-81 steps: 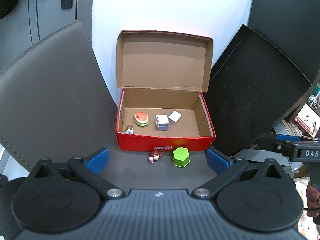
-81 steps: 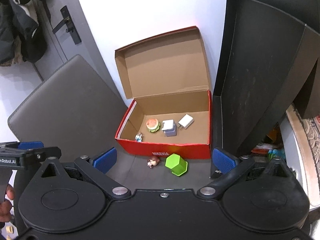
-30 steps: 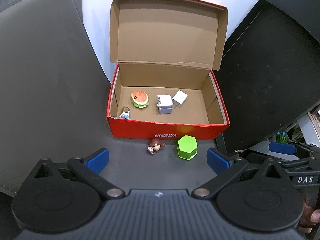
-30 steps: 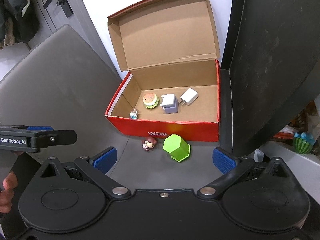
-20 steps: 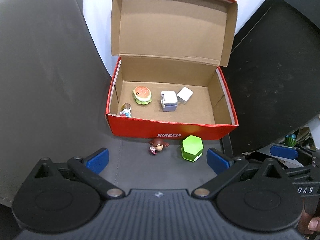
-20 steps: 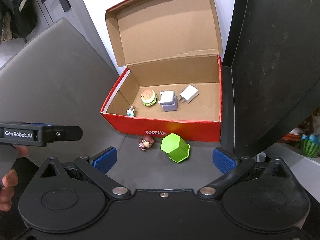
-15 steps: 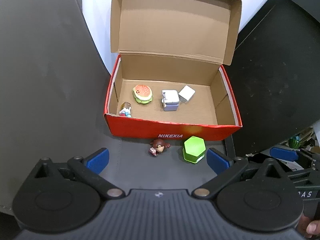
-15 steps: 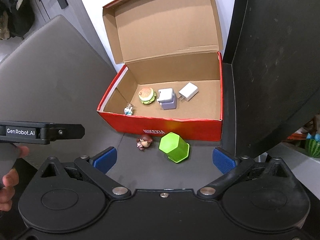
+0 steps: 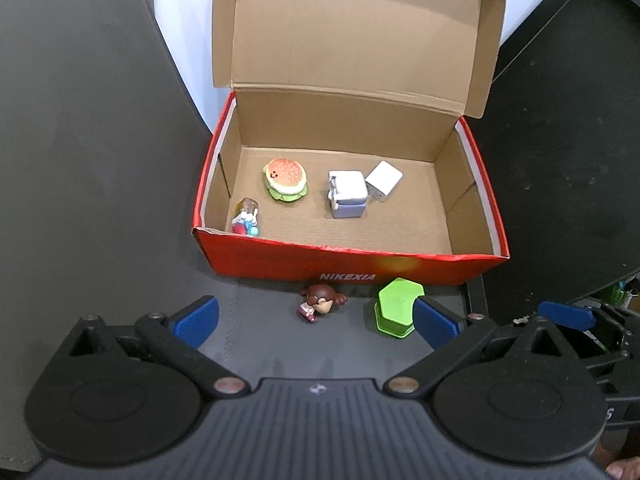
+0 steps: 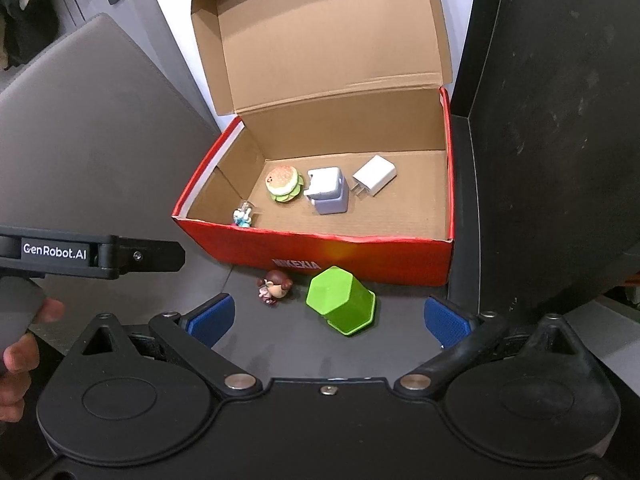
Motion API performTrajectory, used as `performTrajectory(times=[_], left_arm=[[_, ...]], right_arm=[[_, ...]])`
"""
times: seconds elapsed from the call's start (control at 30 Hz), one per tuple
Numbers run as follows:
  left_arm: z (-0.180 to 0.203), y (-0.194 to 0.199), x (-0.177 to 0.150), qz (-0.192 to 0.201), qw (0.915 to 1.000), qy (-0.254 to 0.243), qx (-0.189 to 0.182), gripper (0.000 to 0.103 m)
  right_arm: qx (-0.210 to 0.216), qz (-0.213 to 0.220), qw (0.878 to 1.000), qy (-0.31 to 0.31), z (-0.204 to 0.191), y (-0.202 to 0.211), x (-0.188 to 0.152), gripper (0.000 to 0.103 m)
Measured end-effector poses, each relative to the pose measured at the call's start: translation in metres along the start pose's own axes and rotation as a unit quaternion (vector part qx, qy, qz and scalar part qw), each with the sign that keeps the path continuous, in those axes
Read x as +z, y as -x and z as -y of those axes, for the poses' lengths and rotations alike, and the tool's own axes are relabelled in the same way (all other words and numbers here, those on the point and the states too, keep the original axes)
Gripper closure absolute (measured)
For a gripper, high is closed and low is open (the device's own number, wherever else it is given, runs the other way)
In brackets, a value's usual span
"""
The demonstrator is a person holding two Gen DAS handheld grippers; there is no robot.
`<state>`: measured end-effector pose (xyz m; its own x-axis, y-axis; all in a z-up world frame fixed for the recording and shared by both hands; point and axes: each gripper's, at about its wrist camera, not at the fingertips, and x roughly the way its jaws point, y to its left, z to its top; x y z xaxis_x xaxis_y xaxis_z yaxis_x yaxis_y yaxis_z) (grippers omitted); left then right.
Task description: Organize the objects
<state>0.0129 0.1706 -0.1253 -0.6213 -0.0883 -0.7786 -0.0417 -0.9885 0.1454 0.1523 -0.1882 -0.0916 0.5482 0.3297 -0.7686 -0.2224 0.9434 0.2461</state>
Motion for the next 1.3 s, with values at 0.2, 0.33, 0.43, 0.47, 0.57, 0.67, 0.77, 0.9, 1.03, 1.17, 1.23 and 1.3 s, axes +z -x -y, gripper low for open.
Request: performTrajectory(times=[0.2,0.33,0.43,0.47,0.57,0.67,0.77,0.9,1.03,1.17,1.23,1.3], left_arm=[[0.000,-0.021,0.000,-0.007,0.9999,0.008,0.005,0.001],[0.000,-0.034,0.000,-0.005,0.9999,0.013,0.004,0.003],[0.000,-0.043,-0.001,-0.010,0.9999,0.010,0.008,0.003],[0.000,-0.046,-0.001,-0.012,0.9998,0.010,0.010,0.003],[-0.002,-0.054,-0.002,-0.012,0.9998,0.014,0.010,0.003],[-0.002,-0.059,-0.004,0.004,1.0000,0.003,0.002,0.003],[-0.004,-0.067,-0.006,0.006,1.0000,-0.002,0.000,0.004],[-0.006,-0.080,-0.011,-0.002,1.0000,0.001,-0.003,0.008],[-0.008,-0.094,-0.015,-0.014,0.9999,0.008,-0.005,0.011],[-0.012,-0.109,-0.018,-0.025,0.9993,0.028,-0.008,0.027],[-0.012,-0.114,-0.019,-0.024,0.9992,0.031,-0.004,0.034],[-0.012,-0.119,-0.019,-0.022,0.9993,0.031,0.001,0.036]], right_arm=[[0.000,0.003,1.000,-0.007,0.009,-0.017,-0.005,0.003],[-0.002,0.013,1.000,-0.006,0.012,-0.028,-0.008,0.005],[-0.003,0.013,1.000,-0.002,0.013,-0.036,-0.009,0.006],[-0.002,0.012,1.000,-0.002,0.013,-0.038,-0.010,0.007],[0.000,0.011,1.000,0.003,0.012,-0.046,-0.013,0.010],[0.001,0.009,1.000,0.004,0.013,-0.053,-0.015,0.014],[-0.003,0.010,1.000,0.006,0.013,-0.058,-0.018,0.015],[0.002,0.011,1.000,0.005,0.013,-0.063,-0.022,0.018],[-0.002,0.011,1.000,0.010,0.012,-0.069,-0.026,0.019],[-0.010,0.009,1.000,0.019,0.011,-0.076,-0.029,0.021],[-0.011,0.006,1.000,0.016,0.012,-0.079,-0.030,0.022],[-0.011,0.004,1.000,0.015,0.012,-0.080,-0.031,0.022]])
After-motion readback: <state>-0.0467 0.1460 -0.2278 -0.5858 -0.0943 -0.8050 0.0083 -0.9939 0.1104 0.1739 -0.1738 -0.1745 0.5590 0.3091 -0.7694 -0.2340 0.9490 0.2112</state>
